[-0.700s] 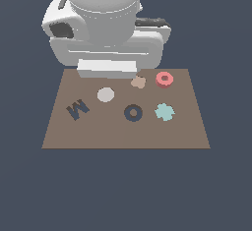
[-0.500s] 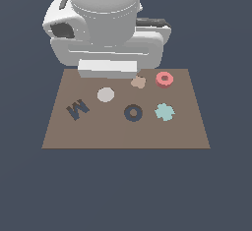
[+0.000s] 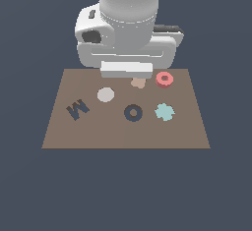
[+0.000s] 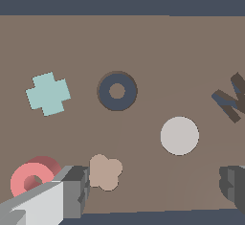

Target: Insert a designated object into the corresponding slot on a board.

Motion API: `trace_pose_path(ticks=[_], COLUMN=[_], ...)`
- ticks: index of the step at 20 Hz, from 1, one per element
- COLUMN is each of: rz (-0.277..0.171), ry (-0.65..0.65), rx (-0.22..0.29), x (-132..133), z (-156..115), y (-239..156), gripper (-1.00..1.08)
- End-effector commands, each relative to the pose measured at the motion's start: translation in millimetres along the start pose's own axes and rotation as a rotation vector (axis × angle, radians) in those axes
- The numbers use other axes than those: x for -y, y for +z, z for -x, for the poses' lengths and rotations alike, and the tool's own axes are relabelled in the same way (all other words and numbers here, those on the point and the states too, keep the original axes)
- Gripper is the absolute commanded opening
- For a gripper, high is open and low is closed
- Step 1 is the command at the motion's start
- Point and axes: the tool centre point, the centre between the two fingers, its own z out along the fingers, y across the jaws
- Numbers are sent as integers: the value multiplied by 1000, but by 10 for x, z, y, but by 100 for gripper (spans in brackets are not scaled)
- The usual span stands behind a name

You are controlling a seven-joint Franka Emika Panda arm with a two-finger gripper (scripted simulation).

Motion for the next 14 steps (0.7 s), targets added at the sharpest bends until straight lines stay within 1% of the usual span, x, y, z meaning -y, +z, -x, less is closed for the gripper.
trace_pose_path(ticks=[1, 9, 14], rz=[-3, -17, -23], ry=[-3, -8, -11], rx=[-2, -14, -19], x=[176, 857, 1193], z=[91, 427, 575], y=[110, 540, 750], gripper=[100, 100, 100])
